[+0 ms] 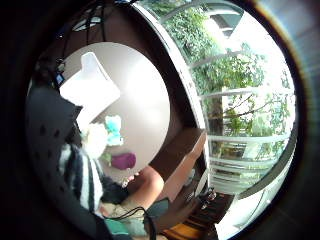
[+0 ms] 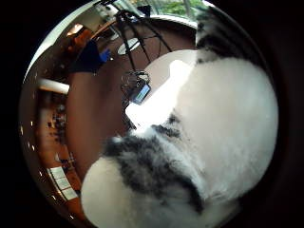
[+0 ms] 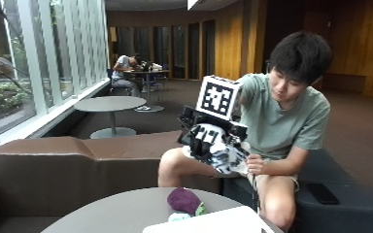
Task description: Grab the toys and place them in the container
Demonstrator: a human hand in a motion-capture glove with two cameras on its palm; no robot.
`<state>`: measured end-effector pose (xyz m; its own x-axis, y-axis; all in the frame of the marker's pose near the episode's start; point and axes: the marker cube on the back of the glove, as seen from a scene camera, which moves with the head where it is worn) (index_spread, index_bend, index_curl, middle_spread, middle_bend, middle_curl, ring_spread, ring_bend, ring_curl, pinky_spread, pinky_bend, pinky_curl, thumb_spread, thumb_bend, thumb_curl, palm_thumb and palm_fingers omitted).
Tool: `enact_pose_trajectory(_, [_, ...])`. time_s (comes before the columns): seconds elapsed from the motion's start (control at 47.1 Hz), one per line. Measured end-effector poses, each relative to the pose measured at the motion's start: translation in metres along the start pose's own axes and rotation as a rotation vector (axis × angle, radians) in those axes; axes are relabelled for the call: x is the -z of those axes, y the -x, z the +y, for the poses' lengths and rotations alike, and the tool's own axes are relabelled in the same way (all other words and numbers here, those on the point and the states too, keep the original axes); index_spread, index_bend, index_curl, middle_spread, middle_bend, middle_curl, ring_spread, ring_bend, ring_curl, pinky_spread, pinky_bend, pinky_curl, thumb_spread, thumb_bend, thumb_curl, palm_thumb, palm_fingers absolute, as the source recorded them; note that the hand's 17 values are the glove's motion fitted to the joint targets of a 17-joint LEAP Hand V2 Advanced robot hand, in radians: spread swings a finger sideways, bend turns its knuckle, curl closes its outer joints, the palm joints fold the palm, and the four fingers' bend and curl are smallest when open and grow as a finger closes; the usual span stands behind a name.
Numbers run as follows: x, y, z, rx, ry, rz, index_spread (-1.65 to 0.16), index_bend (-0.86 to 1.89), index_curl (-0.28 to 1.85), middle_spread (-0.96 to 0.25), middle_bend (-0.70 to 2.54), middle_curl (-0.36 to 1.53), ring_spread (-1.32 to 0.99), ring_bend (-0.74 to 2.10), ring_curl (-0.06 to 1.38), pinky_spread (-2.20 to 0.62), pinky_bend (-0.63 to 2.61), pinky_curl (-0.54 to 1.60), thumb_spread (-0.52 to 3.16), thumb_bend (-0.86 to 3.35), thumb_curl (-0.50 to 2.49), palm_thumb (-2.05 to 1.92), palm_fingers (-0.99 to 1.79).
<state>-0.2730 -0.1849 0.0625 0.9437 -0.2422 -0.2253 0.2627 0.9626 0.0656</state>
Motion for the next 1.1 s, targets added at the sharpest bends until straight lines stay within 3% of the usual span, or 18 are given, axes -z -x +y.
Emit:
enact_pose_trajectory(0.234, [-0.014,0.069,-0.043,0.193,-0.141,-0.025,-0.32,0.76,0.85,-0.18,1.03,0.79,-0.34,1.28,0.65,-0.28,1.07,0.46,0.52,0.07,1.04,0.62,0.79])
enact_pose_trajectory(0.382, [-0.031,0.095,-0.044,0.114,-0.015,0.001,-0.32,0.68,0.88,-0.18,0.98,0.80,-0.34,1.29,0.65,-0.28,1.12,0.48,0.56,0.04,1.05,0.61,0.72])
enact_pose_trajectory(0.467, [-0.046,0.097,-0.043,0.105,0.154,0.033,-0.30,0.46,0.85,-0.21,0.81,0.76,-0.32,1.32,0.65,-0.27,1.17,0.49,0.71,-0.01,1.00,0.53,0.39])
enact_pose_trajectory(0.488, [-0.049,0.096,-0.042,0.105,0.215,0.044,-0.30,0.45,0.86,-0.22,0.79,0.75,-0.32,1.28,0.64,-0.26,1.16,0.49,0.80,-0.05,0.97,0.45,0.27])
enact_pose_trajectory(0.531, [-0.054,0.094,-0.041,0.105,0.324,0.068,-0.26,0.25,0.81,-0.18,0.55,0.69,-0.26,1.14,0.64,-0.20,1.28,0.55,0.88,-0.09,0.89,0.32,-0.32])
enact_pose_trajectory(0.595, [-0.055,0.087,-0.040,0.109,0.384,0.096,-0.23,0.09,0.69,-0.08,0.34,0.59,-0.17,0.85,0.55,-0.12,1.31,0.50,0.97,-0.10,0.80,0.19,-0.57])
enact_pose_trajectory(0.786, [-0.029,0.036,-0.018,0.061,0.306,0.062,-0.17,0.02,0.46,0.02,0.13,0.47,-0.04,0.53,0.39,-0.01,1.20,0.44,1.09,-0.05,0.64,0.02,-0.40])
enact_pose_trajectory(1.104, [0.037,-0.074,0.050,-0.026,0.212,0.064,-0.15,0.05,0.30,0.04,0.12,0.37,0.01,0.42,0.34,0.03,1.01,0.36,1.17,-0.03,0.49,-0.01,-0.30])
